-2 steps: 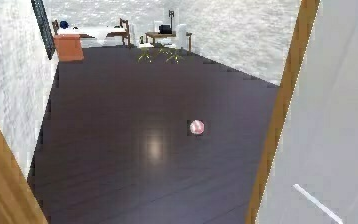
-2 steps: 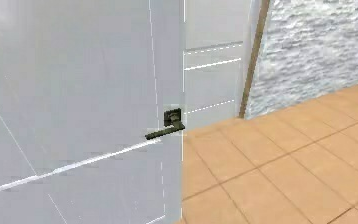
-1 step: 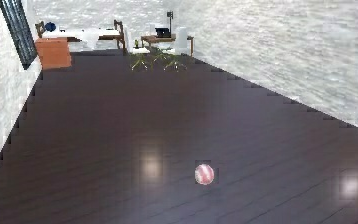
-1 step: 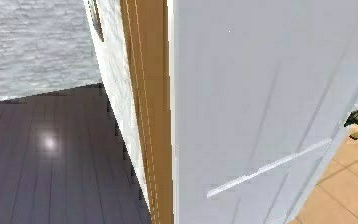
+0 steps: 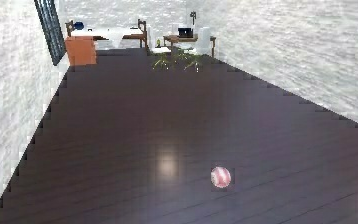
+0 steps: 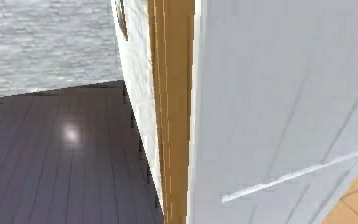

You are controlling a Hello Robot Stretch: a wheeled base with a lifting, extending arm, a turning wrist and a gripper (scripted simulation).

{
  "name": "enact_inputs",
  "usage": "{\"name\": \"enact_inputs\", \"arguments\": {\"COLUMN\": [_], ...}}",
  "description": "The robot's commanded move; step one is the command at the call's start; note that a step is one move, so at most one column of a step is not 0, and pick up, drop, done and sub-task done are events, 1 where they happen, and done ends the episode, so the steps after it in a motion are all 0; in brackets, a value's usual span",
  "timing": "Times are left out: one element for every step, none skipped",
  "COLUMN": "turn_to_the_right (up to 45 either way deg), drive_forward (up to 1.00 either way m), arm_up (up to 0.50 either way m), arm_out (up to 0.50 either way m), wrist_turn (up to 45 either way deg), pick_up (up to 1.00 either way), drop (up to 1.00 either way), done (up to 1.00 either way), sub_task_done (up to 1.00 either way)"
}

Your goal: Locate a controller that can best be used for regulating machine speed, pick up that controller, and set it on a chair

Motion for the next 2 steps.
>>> {"name": "enact_inputs", "arguments": {"turn_to_the_right": [0.0, -6.0], "drive_forward": [1.0, 0.0], "arm_up": [0.0, 0.0], "arm_out": [0.0, 0.0], "wrist_turn": [0.0, 0.0], "pick_up": [0.0, 0.0], "drop": [0.0, 0.0], "done": [0.0, 0.0], "sub_task_done": [0.0, 0.0]}}
